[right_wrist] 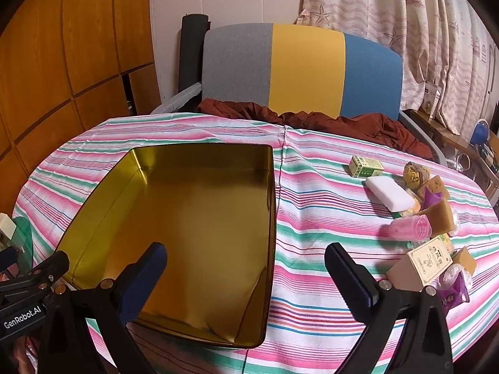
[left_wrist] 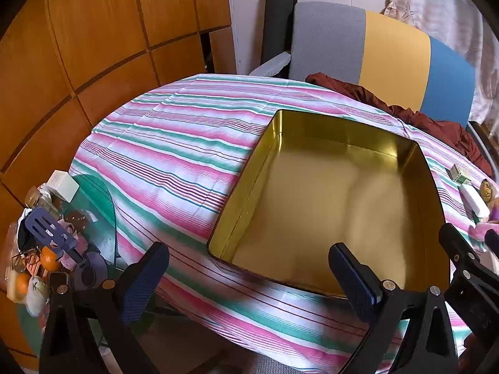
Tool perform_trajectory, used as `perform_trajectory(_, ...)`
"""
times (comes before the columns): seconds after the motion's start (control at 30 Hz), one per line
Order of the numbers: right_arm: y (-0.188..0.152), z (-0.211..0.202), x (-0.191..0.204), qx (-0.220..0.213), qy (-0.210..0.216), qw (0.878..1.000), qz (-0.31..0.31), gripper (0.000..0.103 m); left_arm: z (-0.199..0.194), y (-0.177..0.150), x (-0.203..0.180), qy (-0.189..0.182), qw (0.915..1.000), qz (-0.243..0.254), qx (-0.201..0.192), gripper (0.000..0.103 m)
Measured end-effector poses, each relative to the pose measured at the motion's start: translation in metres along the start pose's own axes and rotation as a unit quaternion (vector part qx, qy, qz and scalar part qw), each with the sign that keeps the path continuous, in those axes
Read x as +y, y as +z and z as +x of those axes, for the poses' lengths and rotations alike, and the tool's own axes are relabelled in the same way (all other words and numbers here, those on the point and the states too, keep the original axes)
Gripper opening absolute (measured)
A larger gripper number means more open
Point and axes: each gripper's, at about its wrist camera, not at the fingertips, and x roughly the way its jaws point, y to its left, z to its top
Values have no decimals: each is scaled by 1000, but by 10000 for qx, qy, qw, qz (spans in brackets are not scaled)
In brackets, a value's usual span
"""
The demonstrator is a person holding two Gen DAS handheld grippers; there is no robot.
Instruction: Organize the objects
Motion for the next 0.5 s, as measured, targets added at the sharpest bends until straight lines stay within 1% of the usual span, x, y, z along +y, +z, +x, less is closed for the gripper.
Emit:
perform_trajectory(0.27, -1, -6, -8, -90, 30, 9999, 71, 103, -4, -2, -4, -7, 10000, 34, -74, 103)
perform_trajectory(0.4, -1, -13, -18, -182, 19, 9997, 176, 103, -9, -4, -12, -213, 9995, 48, -215, 103)
perform_trajectory(0.5, -2, -17, -30, -269, -47, 9993, 257, 103, -8, -7, -23, -419, 9988, 177, -159, 103)
